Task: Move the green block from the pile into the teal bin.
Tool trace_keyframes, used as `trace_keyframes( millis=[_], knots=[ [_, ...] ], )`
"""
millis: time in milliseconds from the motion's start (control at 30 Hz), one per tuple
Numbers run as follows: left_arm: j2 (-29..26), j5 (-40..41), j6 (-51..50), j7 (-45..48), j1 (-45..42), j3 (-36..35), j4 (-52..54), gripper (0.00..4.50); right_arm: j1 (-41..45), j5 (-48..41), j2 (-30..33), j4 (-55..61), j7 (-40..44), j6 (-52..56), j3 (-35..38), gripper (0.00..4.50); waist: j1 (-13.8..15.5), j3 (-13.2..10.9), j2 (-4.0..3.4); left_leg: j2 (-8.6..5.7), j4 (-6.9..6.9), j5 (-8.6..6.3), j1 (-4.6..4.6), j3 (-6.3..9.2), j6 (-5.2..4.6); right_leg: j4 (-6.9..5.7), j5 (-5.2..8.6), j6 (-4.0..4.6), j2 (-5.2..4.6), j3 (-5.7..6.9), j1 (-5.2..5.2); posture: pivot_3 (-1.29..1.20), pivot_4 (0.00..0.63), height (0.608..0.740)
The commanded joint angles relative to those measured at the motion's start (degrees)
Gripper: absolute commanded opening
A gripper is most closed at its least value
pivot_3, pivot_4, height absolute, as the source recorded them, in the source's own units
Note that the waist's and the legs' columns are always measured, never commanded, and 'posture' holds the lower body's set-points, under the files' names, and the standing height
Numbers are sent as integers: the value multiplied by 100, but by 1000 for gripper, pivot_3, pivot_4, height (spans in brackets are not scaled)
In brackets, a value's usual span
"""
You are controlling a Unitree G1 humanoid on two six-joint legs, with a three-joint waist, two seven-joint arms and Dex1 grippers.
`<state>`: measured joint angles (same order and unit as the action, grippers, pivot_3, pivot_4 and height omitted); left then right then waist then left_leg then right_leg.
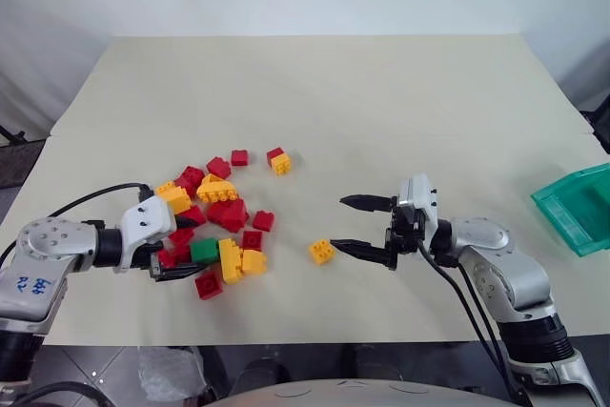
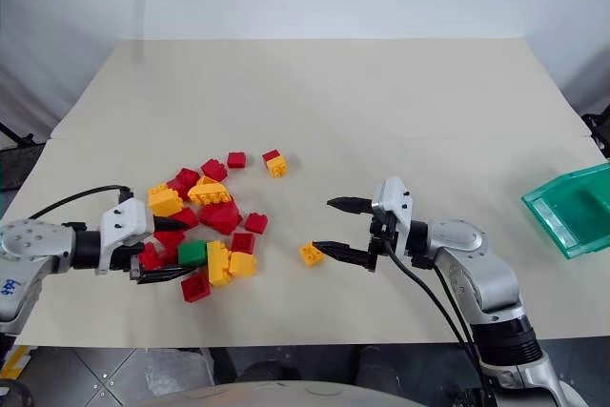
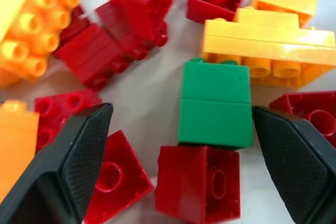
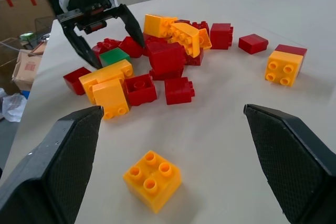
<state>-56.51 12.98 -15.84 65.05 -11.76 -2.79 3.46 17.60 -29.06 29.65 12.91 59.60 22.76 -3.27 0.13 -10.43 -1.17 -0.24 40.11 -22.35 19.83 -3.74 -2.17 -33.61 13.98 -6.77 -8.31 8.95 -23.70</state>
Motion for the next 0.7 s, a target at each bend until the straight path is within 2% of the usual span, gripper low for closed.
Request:
trace_keyframes(
  millis=[33, 100, 200, 433, 467, 533, 633, 700],
  knots=[
    [-28, -193, 129, 216, -235, 328, -183, 4455, -107, -107, 28, 275, -103, -9, 131, 4500, -16, 0, 0, 0, 0, 0, 0, -1, 0, 0, 0, 0, 0, -1, 0, 0, 150, 740],
    [-63, -273, 145, 474, -400, 612, -238, 4455, -141, -107, 22, 303, -180, -6, 143, 4500, -21, 0, 0, 1, -1, 0, 0, -2, 0, -1, 0, 0, 1, 0, -1, 0, 150, 740],
    [-62, -424, 265, 445, -482, 708, -338, 3858, -162, -97, 42, 304, -234, -46, 171, 4500, -45, -1, -2, 2, -2, 0, -1, -6, 0, 0, 0, 0, 5, -1, -1, 0, 150, 740],
    [-97, -388, -28, 369, -658, 607, -281, 1674, -192, -85, 87, 276, -317, -71, 225, 4500, -28, -2, -2, 8, 1, 1, -3, -8, 2, -1, 0, 0, 11, -5, 0, 0, 150, 740],
    [-94, -351, -86, 371, -675, 583, -246, 1494, -196, -85, 91, 277, -323, -71, 237, 4500, -27, -2, -2, 8, 2, 1, -3, -8, 2, -1, 0, 0, 11, -5, 0, 0, 150, 740],
    [-66, -185, -288, 376, -725, 479, -145, 1515, -208, -91, 116, 283, -345, -58, 286, 4500, -27, -2, -2, 9, 2, 1, -3, -8, 2, -2, 0, 0, 11, -6, -1, 0, 150, 740],
    [248, 785, -814, 420, -1018, -64, 147, 1515, -297, -154, 331, 260, -310, -45, 554, 4500, 5, -9, 4, 10, 5, 1, 2, -5, 2, -2, 0, 0, 11, -5, -2, 0, 150, 740],
    [370, 1069, -1059, 422, -1290, -137, 314, 1515, -389, -226, 524, 287, -188, -28, 694, 4500, 51, -10, 6, 8, 26, 2, 26, 14, 0, -2, 0, -1, 8, 2, -6, 0, 150, 740]
  ],
)
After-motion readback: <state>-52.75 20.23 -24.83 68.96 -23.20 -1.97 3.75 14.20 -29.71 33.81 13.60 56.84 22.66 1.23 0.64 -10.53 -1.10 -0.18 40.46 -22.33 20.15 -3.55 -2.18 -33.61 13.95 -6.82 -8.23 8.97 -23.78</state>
